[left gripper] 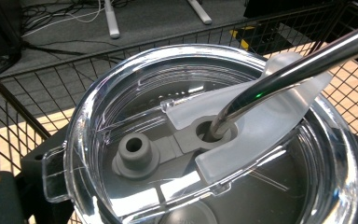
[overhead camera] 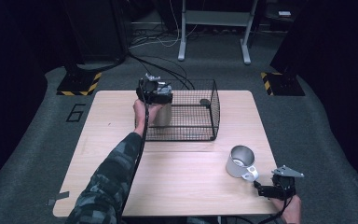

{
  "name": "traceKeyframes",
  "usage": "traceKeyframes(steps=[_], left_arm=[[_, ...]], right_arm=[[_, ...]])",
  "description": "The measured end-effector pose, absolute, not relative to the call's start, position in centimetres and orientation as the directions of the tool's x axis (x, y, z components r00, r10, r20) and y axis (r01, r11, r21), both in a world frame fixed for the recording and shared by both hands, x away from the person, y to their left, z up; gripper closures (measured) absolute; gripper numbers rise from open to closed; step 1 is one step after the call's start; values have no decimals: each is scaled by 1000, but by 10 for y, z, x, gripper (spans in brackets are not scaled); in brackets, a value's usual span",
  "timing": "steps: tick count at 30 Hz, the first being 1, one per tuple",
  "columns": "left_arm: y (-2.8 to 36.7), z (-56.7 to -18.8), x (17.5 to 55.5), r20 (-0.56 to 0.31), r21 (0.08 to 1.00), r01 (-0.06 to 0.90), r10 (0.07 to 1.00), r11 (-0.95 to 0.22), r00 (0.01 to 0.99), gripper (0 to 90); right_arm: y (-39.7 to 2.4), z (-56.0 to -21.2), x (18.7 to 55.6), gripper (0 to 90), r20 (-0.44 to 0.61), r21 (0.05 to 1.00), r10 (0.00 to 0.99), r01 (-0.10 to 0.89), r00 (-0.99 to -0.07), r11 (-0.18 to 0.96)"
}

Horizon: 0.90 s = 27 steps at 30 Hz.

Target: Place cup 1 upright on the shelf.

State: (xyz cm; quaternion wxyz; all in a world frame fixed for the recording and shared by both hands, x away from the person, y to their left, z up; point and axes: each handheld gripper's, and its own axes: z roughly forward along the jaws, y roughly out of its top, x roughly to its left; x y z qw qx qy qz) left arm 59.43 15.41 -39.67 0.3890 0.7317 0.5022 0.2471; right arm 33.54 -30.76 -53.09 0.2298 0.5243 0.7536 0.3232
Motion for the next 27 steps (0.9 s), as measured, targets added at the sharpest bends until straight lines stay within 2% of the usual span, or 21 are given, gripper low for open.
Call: traceKeyframes(steps=[10,16,27], left_arm=[[158,-404,592,-42,821,543,929,-178,369,35],[157,-402,589,-13,793,564,919,-230,393,34],[159,-401,588,-11,785,573,919,-236,394,28]], right_arm=[[-307,-531,335,18,-2,727,940,645,-341,236],[-307,-531,335,18,-7,728,939,642,-343,240],[-307,-531,335,18,-7,728,940,642,-342,239]])
